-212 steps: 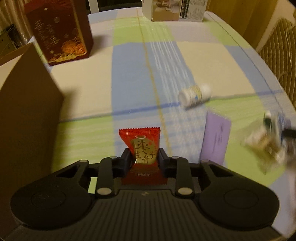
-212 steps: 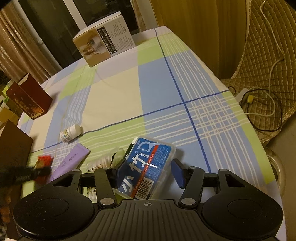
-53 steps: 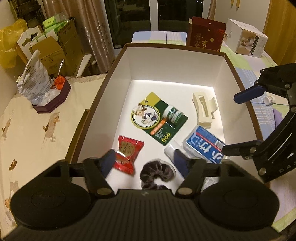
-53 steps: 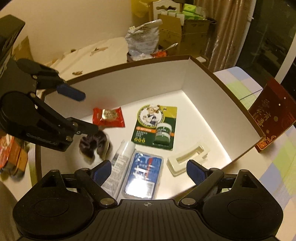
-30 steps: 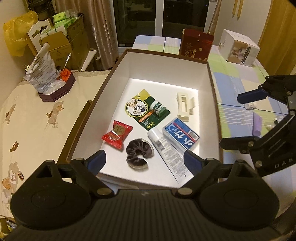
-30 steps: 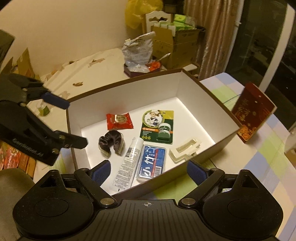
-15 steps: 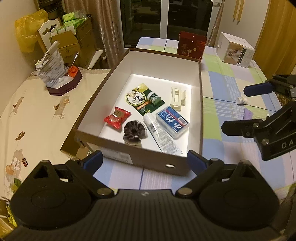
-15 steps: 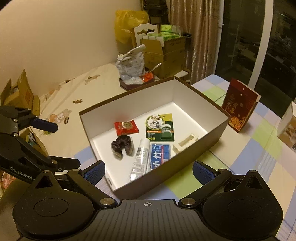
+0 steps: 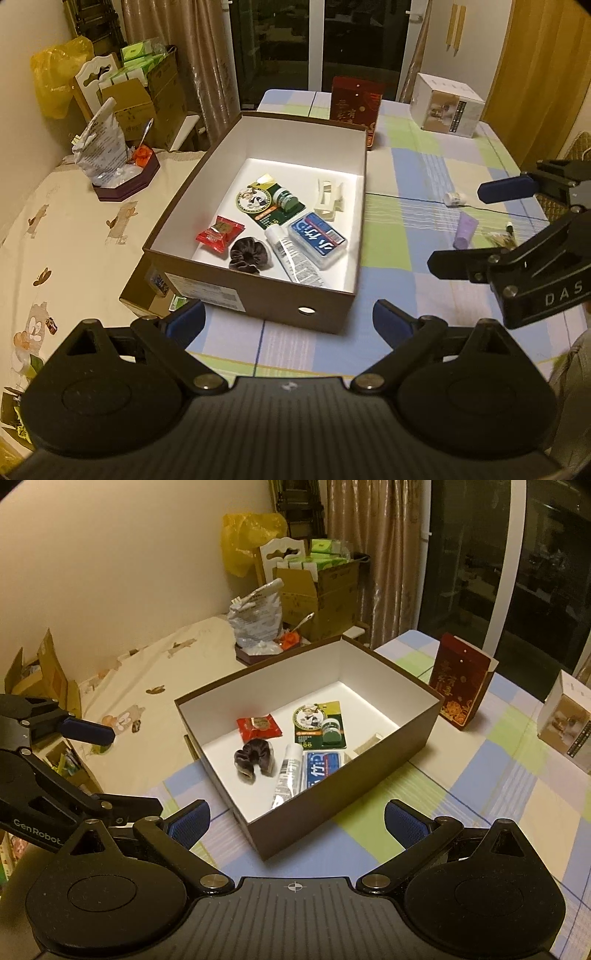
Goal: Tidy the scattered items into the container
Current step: 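Withdraw both open tools from the box toward the remaining loose items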
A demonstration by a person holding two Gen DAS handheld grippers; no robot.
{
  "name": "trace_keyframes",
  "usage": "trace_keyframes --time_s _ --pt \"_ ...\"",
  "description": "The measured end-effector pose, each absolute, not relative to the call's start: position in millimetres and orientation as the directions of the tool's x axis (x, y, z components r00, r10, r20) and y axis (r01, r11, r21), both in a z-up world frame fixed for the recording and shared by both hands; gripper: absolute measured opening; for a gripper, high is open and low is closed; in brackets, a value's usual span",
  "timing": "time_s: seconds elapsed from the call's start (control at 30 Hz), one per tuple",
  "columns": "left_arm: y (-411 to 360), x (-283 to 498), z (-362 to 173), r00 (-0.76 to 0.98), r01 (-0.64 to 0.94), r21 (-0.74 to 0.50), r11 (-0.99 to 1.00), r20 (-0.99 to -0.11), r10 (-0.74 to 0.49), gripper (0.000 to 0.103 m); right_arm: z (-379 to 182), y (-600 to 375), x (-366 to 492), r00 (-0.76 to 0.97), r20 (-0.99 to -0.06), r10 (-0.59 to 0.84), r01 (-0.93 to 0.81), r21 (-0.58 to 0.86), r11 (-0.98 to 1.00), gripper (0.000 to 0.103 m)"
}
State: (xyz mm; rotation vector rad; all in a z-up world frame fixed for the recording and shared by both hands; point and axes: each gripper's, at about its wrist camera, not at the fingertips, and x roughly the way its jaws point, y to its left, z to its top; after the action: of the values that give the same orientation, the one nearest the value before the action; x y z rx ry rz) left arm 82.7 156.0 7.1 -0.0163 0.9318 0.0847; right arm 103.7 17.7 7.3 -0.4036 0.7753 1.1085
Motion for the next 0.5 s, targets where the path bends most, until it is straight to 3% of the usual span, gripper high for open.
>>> trace_keyframes --time_s 0.5 --pt "116 63 16 0.607 -0.044 0.016 0.999 -0.794 0.039 0.096 12 -46 90 0.278 -0.72 0.636 -0.86 0.108 0.499 0.103"
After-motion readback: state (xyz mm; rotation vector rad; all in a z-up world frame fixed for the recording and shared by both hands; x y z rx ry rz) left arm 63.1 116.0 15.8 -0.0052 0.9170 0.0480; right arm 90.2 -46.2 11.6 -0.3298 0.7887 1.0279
